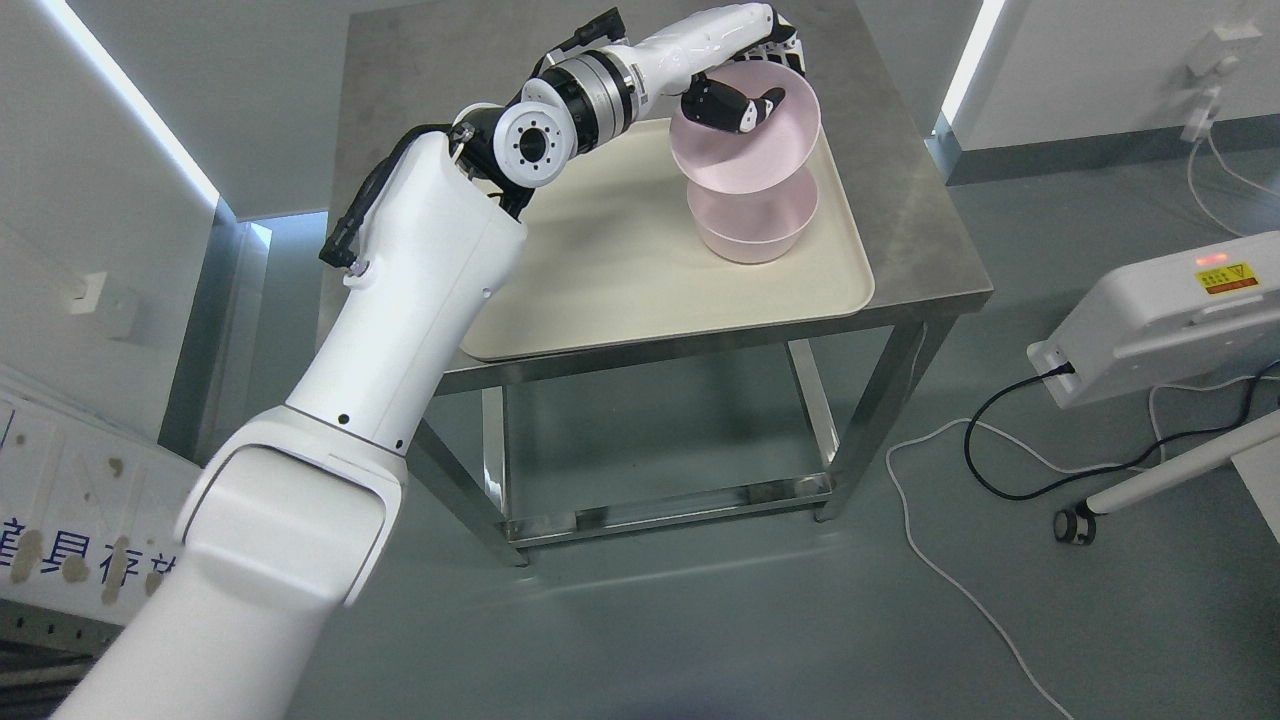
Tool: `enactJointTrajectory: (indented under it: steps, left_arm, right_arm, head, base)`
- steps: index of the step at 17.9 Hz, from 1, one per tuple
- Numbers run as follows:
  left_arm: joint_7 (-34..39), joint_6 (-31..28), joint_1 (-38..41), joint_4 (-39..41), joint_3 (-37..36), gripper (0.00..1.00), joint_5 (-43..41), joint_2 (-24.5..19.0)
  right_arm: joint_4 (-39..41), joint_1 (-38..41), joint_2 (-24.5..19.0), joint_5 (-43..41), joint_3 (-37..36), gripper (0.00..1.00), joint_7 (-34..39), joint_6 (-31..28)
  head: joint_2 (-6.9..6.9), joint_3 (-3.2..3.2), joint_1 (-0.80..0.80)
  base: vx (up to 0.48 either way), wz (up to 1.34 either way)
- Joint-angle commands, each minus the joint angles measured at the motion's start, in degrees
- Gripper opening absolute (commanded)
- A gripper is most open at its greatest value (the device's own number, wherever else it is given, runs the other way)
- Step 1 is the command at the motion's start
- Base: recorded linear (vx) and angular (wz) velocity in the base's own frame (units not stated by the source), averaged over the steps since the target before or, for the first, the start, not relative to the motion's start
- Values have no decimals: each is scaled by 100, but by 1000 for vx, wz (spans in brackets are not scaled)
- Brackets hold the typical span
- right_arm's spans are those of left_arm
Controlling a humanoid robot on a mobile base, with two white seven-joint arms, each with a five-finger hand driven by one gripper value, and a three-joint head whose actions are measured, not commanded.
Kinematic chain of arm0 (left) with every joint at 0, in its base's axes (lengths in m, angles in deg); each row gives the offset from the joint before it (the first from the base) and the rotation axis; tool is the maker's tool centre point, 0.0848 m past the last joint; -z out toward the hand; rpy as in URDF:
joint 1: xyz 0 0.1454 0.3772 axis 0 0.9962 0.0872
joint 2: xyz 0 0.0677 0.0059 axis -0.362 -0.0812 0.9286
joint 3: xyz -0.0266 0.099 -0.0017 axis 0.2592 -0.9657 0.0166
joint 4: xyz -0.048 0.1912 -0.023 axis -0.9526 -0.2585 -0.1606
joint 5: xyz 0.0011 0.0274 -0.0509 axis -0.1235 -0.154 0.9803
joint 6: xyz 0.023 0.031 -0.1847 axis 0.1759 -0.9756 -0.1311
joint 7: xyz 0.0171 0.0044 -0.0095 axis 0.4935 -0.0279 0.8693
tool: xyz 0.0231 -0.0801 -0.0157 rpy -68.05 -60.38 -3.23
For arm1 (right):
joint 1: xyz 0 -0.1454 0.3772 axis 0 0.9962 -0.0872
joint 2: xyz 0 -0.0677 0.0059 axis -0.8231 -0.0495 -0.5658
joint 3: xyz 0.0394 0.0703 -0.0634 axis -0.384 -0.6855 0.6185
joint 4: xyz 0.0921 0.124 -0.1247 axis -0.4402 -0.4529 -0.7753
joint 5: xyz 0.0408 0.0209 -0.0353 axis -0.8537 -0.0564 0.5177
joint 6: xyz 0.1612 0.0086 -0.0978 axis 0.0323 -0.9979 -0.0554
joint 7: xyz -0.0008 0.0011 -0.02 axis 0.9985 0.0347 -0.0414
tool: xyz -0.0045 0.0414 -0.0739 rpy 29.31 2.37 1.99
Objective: Stack pink IKEA bowls on left shelf middle
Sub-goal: 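Lower the held bowl into the other bowl and release it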
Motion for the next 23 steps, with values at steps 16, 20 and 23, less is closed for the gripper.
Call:
enactJointTrajectory:
  steps: [16, 20, 23]
  left_arm:
    - [-218, 6, -71, -404, -81, 30, 191, -59]
    - [78, 181, 252, 453, 1477, 79, 757, -59]
    - [-329, 814, 1085, 1472, 1748, 81, 2245, -59]
  right_arm:
    - [0, 0, 100, 0, 0, 100, 3, 4]
    - [0, 0, 100, 0, 0, 100, -5, 4]
    - [0, 0, 100, 0, 0, 100, 3, 4]
  head:
    - [0, 0, 0]
    - [0, 0, 0]
    - [0, 0, 0]
  base:
    - [0, 0]
    - [0, 0]
    - [0, 0]
